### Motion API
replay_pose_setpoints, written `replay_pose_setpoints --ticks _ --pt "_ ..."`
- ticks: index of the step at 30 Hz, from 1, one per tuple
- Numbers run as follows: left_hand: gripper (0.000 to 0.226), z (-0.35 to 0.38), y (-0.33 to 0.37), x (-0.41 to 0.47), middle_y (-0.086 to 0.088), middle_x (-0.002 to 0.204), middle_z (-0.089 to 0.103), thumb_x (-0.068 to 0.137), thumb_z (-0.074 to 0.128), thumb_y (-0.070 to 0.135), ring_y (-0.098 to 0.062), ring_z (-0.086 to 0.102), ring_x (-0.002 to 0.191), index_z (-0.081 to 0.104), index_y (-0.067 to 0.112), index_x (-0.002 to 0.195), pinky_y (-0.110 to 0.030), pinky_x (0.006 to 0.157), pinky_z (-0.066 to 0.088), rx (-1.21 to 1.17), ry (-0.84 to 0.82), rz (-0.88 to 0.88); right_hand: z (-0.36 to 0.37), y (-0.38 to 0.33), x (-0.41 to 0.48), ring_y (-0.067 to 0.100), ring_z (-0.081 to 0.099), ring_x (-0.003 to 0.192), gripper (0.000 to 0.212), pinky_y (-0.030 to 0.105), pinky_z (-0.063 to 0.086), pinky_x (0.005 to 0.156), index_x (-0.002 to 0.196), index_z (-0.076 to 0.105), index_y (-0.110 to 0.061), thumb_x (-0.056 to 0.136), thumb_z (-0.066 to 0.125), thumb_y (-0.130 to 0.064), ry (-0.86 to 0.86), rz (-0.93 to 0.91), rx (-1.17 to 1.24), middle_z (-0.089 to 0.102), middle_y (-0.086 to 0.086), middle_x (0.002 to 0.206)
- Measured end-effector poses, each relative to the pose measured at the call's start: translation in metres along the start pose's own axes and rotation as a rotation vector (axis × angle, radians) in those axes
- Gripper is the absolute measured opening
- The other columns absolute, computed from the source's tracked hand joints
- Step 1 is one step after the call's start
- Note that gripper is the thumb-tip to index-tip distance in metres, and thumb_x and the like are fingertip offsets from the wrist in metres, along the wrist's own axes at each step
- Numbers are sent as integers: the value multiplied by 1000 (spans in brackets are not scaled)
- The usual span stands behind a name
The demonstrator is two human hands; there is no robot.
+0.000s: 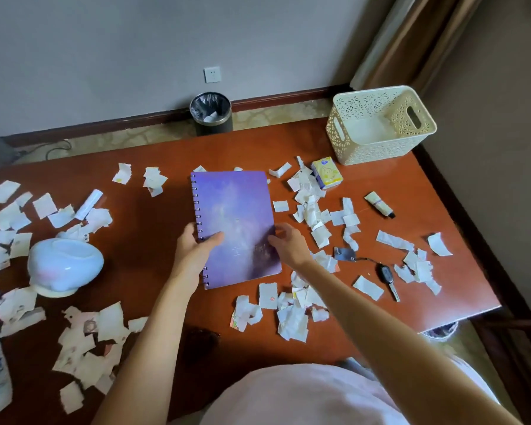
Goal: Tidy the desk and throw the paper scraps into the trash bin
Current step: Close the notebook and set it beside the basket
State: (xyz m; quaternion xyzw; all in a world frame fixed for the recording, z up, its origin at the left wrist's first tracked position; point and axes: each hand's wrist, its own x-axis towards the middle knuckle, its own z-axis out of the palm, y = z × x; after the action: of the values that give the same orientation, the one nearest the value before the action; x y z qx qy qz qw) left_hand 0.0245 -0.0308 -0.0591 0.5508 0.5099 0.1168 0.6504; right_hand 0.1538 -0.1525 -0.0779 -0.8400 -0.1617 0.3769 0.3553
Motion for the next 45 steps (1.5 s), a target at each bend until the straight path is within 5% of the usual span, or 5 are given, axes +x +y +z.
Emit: replay_pose_setpoints --ticks 7,14,23,36,45 --pt "33 111 19 -22 -1 109 59 86 63 3 -16 57 94 47 11 114 -16 70 46 17 -119 109 -90 45 -2 19 54 88 20 27 44 70 107 55 -6 88 47 -5 271 150 410 58 10 100" --pt "31 259 9 -29 -8 116 61 86 59 1 -19 59 99 49 14 113 -33 83 49 43 -290 25 -214 126 12 19 51 85 17 28 40 66 78 53 -18 85 52 -2 434 204 498 56 6 89" --pt "25 429 7 -11 -2 87 66 85 51 -10 -24 59 87 52 15 81 -36 78 49 152 -337 -121 -358 203 69 19 53 82 26 27 41 66 102 64 -7 80 55 4 458 260 370 58 10 89" --pt "34 477 12 26 -9 112 52 87 43 -3 -25 50 99 42 7 120 -29 74 41 491 -159 -193 -375 218 131 18 53 77 34 8 37 39 117 59 -2 85 49 4 337 238 234 58 8 93" --pt "56 466 8 28 -22 142 35 87 42 5 -37 48 122 31 9 142 -39 99 47 614 -112 -217 -349 217 130 34 55 108 29 34 43 89 114 53 3 85 50 4 404 195 167 58 19 116"
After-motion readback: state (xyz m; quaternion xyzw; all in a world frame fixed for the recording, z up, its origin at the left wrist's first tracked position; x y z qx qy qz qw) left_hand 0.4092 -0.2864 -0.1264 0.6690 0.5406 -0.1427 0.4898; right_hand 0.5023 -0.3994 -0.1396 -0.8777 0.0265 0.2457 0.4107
